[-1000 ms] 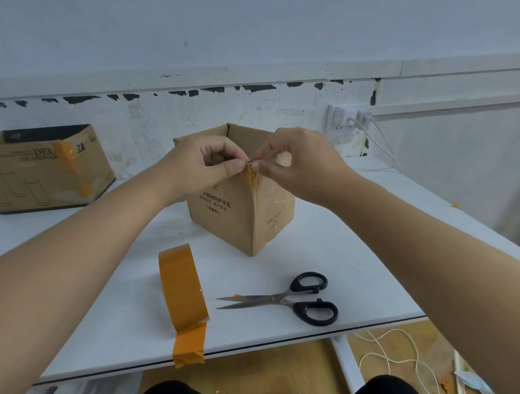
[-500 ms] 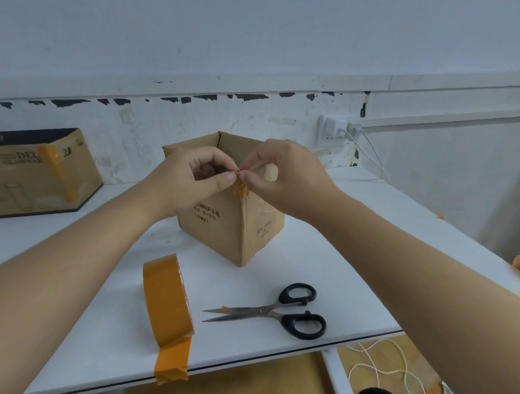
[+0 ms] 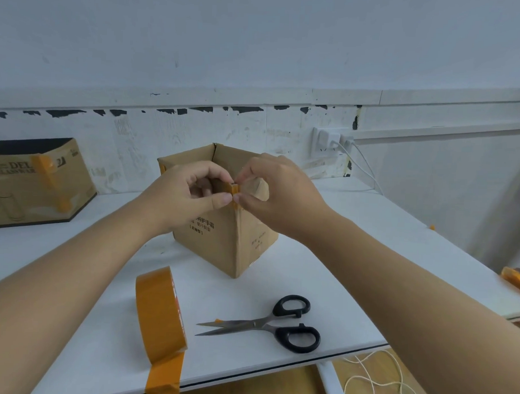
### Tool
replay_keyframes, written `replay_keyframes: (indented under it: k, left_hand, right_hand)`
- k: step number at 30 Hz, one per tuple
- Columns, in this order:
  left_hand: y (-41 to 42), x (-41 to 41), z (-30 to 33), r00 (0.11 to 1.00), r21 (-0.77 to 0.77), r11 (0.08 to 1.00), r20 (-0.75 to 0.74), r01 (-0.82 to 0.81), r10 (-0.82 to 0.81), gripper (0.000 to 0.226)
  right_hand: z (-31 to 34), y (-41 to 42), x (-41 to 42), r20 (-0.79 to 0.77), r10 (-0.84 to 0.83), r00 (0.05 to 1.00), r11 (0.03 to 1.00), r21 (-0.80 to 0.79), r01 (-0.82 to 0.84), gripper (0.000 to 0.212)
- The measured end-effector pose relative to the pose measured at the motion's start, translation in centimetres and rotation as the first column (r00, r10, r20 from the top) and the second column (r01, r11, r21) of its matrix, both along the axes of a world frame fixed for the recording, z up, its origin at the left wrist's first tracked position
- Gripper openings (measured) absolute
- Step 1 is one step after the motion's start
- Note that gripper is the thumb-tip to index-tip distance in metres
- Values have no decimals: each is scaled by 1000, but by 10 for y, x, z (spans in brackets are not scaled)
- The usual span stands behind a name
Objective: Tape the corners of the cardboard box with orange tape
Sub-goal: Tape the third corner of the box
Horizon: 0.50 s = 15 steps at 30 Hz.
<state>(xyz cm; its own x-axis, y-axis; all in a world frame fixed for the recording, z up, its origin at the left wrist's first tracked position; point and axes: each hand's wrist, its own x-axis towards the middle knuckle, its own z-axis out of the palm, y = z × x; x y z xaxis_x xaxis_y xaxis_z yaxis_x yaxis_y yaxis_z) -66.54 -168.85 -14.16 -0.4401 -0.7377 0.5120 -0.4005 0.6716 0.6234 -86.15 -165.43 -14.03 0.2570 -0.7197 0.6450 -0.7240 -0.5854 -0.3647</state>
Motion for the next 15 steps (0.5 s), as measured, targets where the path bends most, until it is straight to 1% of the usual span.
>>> replay_keyframes:
  k: [3, 6, 10, 13, 15]
  left_hand:
    - [2, 0, -1, 1000, 28, 1000, 5, 2, -2, 32]
    - [2, -3, -1, 997, -15, 998, 42, -65, 66, 35]
    - [3, 0, -4, 997, -21, 999, 62, -49, 50, 39]
    - [1, -3, -6, 991, -53, 993, 83, -104, 109, 43]
    - [0, -4, -7, 990, -54, 993, 82, -109, 113, 44]
  right_hand:
    - [1, 1, -2, -38, 10, 999, 1000, 17, -9, 20]
    - [1, 1, -1, -66, -4, 998, 1000, 12, 4, 23]
    - [-3, 1, -2, -77, -3, 997, 1000, -9, 2, 27]
    - [-7, 2, 1, -78, -25, 997, 999, -46, 22, 29]
    - [-8, 2, 3, -73, -33, 997, 998, -57, 29, 29]
